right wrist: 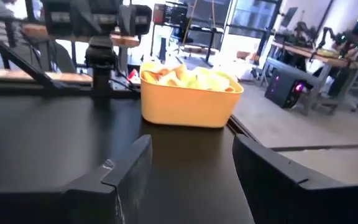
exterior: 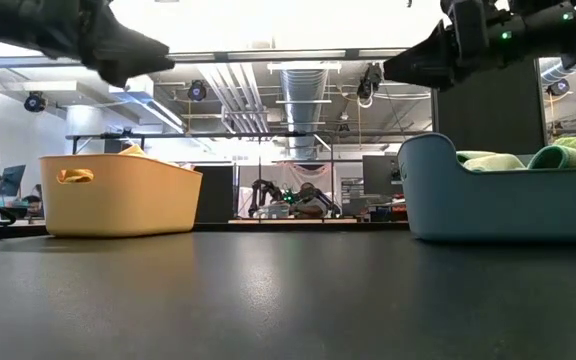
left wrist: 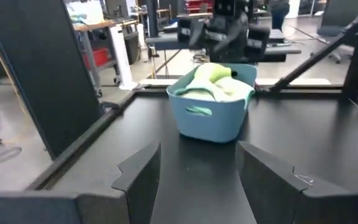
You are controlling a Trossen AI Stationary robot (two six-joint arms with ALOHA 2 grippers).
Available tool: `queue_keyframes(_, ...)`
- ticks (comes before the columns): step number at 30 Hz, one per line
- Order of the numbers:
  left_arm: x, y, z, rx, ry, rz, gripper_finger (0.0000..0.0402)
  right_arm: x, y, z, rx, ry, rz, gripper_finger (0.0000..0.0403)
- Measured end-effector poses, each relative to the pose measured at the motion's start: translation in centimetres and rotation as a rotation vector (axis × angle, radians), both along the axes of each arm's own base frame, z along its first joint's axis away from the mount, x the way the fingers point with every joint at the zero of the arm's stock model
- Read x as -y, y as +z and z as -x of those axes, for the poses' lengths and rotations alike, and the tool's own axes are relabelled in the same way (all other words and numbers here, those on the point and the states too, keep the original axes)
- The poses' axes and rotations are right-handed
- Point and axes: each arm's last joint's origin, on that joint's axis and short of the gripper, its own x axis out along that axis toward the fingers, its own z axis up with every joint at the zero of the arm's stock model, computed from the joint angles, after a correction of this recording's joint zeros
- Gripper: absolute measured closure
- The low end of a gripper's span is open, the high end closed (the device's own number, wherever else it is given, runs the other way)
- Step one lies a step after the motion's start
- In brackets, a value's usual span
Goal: Sort towels by color in basket
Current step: Return to Home Position
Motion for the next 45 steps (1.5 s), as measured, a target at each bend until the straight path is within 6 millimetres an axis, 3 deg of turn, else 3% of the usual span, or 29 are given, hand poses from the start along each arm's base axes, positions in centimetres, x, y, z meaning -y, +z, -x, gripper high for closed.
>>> queue_keyframes(7,0.0,-1.7,1.9,0.081,-0.018,0.036,0.0208,-0.2,0.2,1.0,0.007,0.048,0.115,0.0218)
queue_keyframes(13,0.1,-2.8,3.7,0.138,-0.152,0.034,0.0208,-0.2,-0.8,3.8,0.060,0.045,0.141,0.0252)
queue_keyframes(22,-0.4,-4.1,6.0,0.105,-0.087,0.077,0.0208,-0.3,-2.7,8.4,0.260,0.041,-0.023,0.0305)
queue_keyframes(29,-0.4,-6.1,5.9,0.113,-0.083,0.088,0.0208,-0.5,-5.3,9.6,0.205,0.118,-0.167,0.0341)
queue_keyframes(34,-0.2,-6.8,5.6,0.154,-0.151,0.107,0.0213,-0.7,-5.0,10.1,0.246,0.192,-0.152,0.0361)
queue_keyframes(39,-0.1,-6.9,5.5,0.164,-0.173,0.099,0.0253,-0.8,-4.7,10.4,0.275,0.213,-0.104,0.0378)
queue_keyframes(45,-0.2,-6.9,5.5,0.159,-0.165,0.077,0.0346,-0.7,-4.8,10.4,0.255,0.190,-0.064,0.0393)
